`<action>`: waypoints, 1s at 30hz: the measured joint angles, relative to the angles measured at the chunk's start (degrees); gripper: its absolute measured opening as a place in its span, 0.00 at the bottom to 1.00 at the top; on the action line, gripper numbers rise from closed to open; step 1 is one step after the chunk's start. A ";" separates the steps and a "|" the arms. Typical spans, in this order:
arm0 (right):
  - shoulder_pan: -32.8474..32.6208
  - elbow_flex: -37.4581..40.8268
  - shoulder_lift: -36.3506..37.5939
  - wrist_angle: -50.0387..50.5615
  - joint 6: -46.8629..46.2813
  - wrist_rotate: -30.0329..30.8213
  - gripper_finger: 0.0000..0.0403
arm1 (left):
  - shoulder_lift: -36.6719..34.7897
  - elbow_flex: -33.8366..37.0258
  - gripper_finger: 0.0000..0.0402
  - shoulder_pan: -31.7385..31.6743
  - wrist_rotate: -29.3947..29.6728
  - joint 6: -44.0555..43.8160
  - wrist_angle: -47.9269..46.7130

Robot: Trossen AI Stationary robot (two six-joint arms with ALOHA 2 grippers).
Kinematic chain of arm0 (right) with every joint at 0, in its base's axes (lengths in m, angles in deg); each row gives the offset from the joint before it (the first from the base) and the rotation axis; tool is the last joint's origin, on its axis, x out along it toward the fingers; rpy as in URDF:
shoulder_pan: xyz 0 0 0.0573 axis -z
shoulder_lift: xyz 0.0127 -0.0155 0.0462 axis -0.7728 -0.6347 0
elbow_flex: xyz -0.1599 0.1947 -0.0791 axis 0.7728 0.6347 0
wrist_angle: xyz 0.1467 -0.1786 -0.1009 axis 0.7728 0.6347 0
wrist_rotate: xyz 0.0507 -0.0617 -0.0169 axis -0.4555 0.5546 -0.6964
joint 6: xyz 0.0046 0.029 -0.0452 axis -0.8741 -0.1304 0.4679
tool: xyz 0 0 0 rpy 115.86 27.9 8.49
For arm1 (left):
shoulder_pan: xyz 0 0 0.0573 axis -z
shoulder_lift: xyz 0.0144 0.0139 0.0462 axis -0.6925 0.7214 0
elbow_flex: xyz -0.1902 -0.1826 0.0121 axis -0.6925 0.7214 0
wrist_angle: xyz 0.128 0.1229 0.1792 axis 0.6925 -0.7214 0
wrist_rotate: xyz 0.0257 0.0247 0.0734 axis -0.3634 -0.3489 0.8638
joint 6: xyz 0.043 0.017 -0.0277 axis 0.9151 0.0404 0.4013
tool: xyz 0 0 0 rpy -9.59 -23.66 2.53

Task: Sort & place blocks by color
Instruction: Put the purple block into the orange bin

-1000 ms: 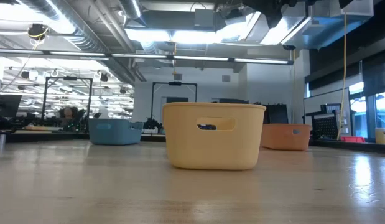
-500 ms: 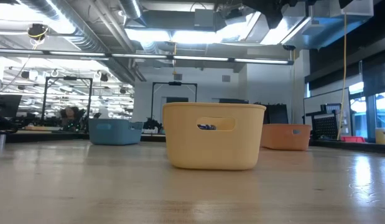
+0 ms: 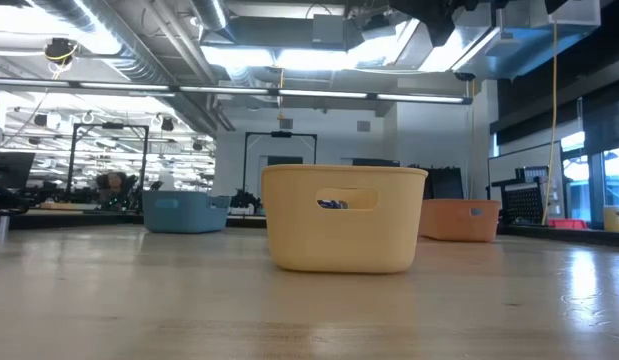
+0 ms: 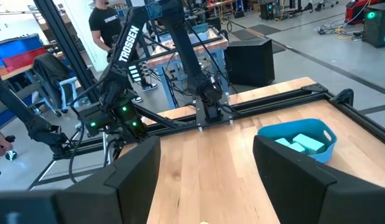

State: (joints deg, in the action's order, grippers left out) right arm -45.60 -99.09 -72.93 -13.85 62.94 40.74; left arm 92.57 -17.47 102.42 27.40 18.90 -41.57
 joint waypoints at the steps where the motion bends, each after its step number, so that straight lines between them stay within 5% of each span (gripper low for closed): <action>1: 0.01 0.00 0.00 -0.01 0.00 0.00 0.64 | 0.00 0.35 0.65 0.00 0.04 0.02 0.57; 19: 0.01 0.00 0.00 0.01 0.09 -0.02 0.64 | -0.16 1.41 0.65 -6.62 2.77 8.11 4.48; 30: 0.01 0.00 0.00 0.01 0.30 -0.02 0.64 | -0.11 1.26 0.65 -5.54 2.18 1.63 -0.46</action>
State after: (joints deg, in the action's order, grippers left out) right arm -45.59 -99.09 -72.93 -13.84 63.24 40.71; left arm 92.46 -16.22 96.88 29.58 20.53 -42.03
